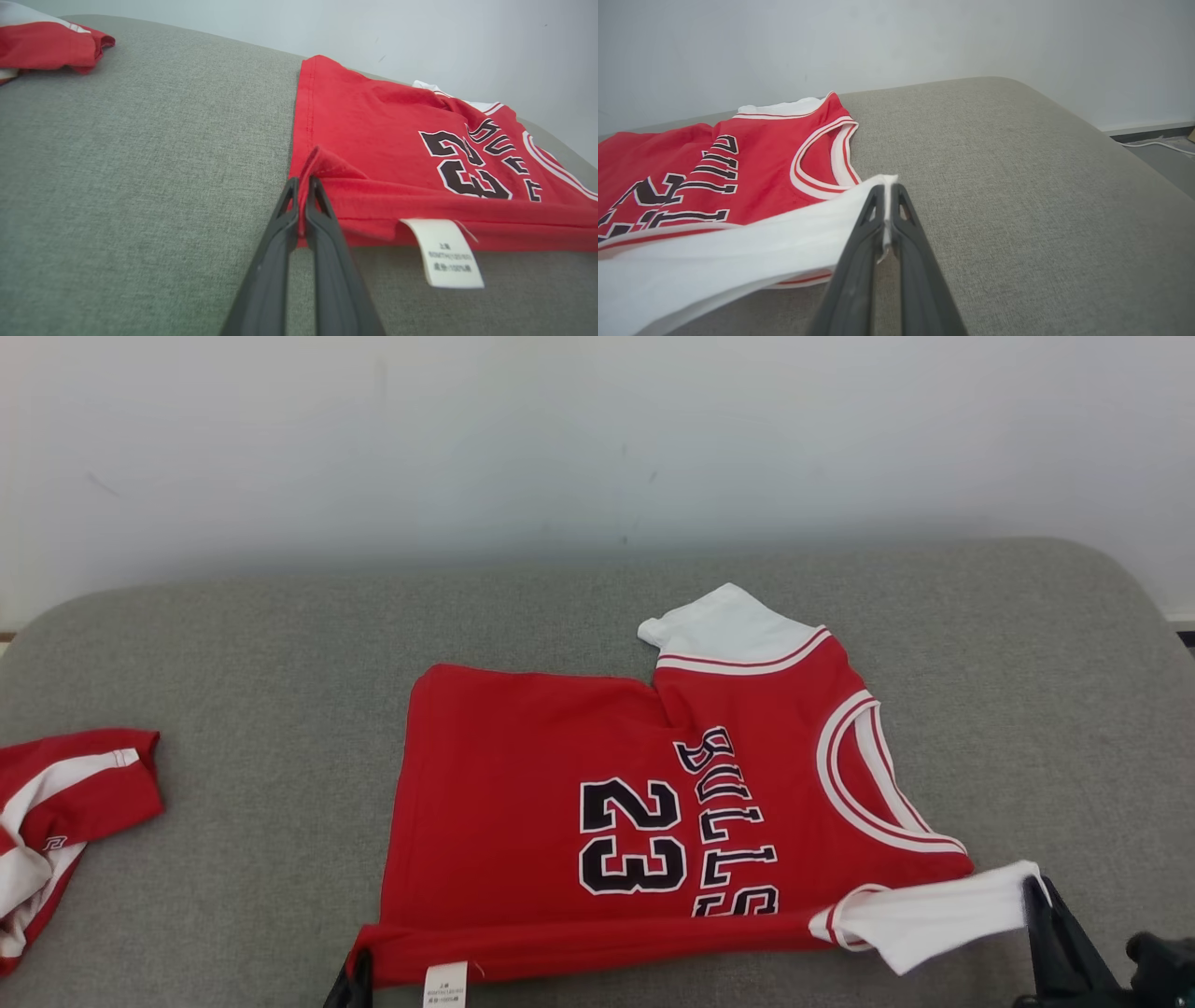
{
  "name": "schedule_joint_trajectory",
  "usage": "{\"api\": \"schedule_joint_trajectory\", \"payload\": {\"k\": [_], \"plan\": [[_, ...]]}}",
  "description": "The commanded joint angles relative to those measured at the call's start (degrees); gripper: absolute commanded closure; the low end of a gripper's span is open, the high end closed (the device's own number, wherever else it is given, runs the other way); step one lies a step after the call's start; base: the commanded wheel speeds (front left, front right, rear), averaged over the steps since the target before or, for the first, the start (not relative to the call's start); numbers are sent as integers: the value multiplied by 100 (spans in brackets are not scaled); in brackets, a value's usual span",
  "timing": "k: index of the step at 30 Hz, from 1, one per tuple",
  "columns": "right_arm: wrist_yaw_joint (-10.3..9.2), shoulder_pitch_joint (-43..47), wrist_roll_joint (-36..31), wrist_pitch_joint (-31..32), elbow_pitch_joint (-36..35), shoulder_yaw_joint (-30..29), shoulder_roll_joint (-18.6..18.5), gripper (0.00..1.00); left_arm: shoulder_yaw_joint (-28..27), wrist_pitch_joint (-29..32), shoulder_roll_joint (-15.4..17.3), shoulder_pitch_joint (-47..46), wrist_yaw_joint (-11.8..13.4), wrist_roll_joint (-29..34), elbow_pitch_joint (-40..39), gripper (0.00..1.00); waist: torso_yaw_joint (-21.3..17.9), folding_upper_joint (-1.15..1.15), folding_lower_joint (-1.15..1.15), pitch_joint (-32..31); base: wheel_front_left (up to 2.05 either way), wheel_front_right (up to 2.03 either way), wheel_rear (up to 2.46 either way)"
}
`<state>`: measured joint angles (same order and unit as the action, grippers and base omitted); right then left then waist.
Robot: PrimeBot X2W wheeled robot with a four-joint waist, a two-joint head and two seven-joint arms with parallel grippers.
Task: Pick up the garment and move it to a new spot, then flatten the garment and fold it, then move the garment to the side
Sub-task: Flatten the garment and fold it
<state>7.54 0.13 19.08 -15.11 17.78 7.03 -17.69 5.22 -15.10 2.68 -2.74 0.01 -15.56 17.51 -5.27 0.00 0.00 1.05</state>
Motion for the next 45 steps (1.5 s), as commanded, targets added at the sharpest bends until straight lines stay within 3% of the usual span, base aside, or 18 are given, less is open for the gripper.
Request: {"api": "schedule_joint_trajectory", "payload": {"k": [1,14,35,36,37,38,39,45], "plan": [[-10,-81,-43,-3,17,10,-26,100,7,-9,41,-41,-20,-16,-9,100,36,0,0,83,0,0,0],[-9,-1594,-167,-3,685,274,-143,100,270,-9,33,-1173,38,42,394,100,154,0,0,754,0,0,0],[-9,-2444,-252,-3,1180,271,-108,100,485,-9,33,-2095,214,104,739,100,226,0,0,1343,0,0,0],[-9,-2442,-247,-3,1201,261,-97,100,487,-9,32,-2113,218,112,737,99,227,0,0,1359,0,0,0],[-10,-2457,-230,-3,1225,233,-76,100,488,-9,31,-2116,227,119,737,80,227,0,0,1371,0,0,0],[-9,-2483,-212,-3,1236,209,-59,72,492,-8,31,-2126,242,126,738,53,227,0,0,1385,0,0,0],[-10,-2527,-224,-3,1220,153,-52,0,493,-9,32,-2153,255,131,732,1,227,0,0,1398,0,0,0],[-9,-2472,-441,-3,810,-251,71,0,388,-8,29,-2112,426,305,415,0,233,0,0,1419,0,0,0]]}}
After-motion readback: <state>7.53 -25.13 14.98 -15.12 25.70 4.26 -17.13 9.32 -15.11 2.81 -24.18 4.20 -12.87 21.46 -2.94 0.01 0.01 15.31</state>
